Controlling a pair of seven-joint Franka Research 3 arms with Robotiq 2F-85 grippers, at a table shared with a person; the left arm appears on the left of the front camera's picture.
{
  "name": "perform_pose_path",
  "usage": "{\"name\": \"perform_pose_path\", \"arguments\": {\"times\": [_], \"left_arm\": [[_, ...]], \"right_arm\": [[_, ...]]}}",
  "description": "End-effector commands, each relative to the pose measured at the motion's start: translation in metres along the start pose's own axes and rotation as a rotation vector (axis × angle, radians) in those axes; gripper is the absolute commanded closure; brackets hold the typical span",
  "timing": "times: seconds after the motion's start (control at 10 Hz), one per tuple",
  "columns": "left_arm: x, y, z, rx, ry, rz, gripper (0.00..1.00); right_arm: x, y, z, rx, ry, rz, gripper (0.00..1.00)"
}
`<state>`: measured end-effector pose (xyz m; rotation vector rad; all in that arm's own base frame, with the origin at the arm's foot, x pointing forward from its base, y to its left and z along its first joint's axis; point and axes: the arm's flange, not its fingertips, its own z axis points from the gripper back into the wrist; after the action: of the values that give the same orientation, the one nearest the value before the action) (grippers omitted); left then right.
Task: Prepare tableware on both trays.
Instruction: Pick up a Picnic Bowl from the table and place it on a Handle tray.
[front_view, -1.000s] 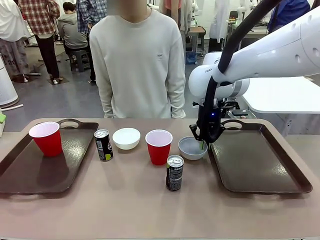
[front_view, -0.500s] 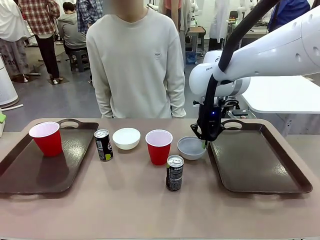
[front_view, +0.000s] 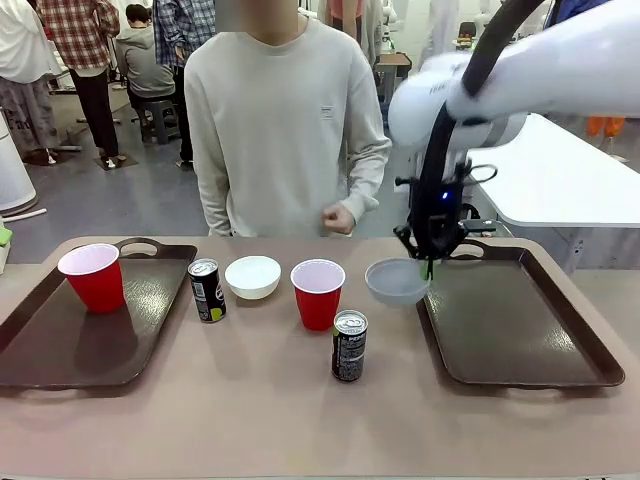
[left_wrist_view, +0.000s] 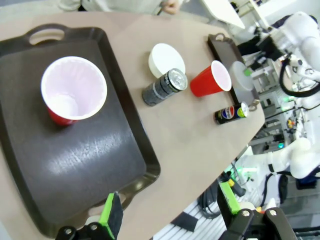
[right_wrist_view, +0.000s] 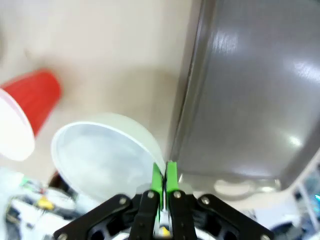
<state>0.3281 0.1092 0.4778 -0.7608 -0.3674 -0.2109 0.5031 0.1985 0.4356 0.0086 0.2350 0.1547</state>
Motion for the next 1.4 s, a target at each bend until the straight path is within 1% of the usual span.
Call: {"name": "perform_pose_path", "arguments": {"times": [0.0, 0.1, 0.2, 0.3, 0.4, 0.5, 0.6, 0.7, 0.8, 0.9, 1.2, 1.3], "left_arm": [[0.001, 0.0, 0.001, -0.019, -0.01, -0.007, 0.0], [0.001, 0.0, 0.001, -0.019, -0.01, -0.007, 0.0], [0.001, 0.0, 0.001, -0.019, -0.01, -0.007, 0.0], [0.001, 0.0, 0.001, -0.019, -0.01, -0.007, 0.0], [0.001, 0.0, 0.001, -0.019, -0.01, -0.007, 0.0], [0.001, 0.0, 0.001, -0.019, -0.01, -0.007, 0.0], [0.001, 0.0, 0.001, -0.019, -0.01, -0.007, 0.0], [0.001, 0.0, 0.001, -0.019, -0.01, -0.007, 0.0], [0.001, 0.0, 0.001, -0.019, -0.01, -0.007, 0.0], [0.001, 0.0, 0.001, -0.019, -0.01, -0.007, 0.0], [0.001, 0.0, 0.001, -0.019, -0.01, -0.007, 0.0], [0.001, 0.0, 0.001, -0.019, -0.01, -0.007, 0.0]], "right_arm": [[-0.058, -0.004, 0.035, 0.028, -0.028, 0.068, 1.0], [-0.081, -0.005, 0.047, 0.035, -0.036, 0.093, 1.0], [-0.104, -0.005, 0.055, 0.034, -0.021, 0.09, 1.0], [-0.112, -0.006, 0.061, 0.027, 0.015, -0.016, 1.0], [-0.088, 0.001, 0.066, 0.015, -0.031, 0.078, 1.0], [-0.088, 0.001, 0.066, 0.015, -0.031, 0.078, 1.0], [-0.112, -0.002, 0.073, 0.012, -0.019, 0.058, 0.96], [-0.101, -0.017, 0.058, -0.02, -0.057, 0.143, 0.96], [-0.099, -0.039, 0.052, -0.037, -0.135, 0.151, 0.96], [-0.098, -0.065, 0.051, -0.012, -0.203, 0.119, 0.96], [-0.096, -0.131, 0.035, 0.051, -0.27, 0.032, 0.96], [-0.093, -0.145, 0.029, 0.036, -0.27, 0.001, 0.96]]}}
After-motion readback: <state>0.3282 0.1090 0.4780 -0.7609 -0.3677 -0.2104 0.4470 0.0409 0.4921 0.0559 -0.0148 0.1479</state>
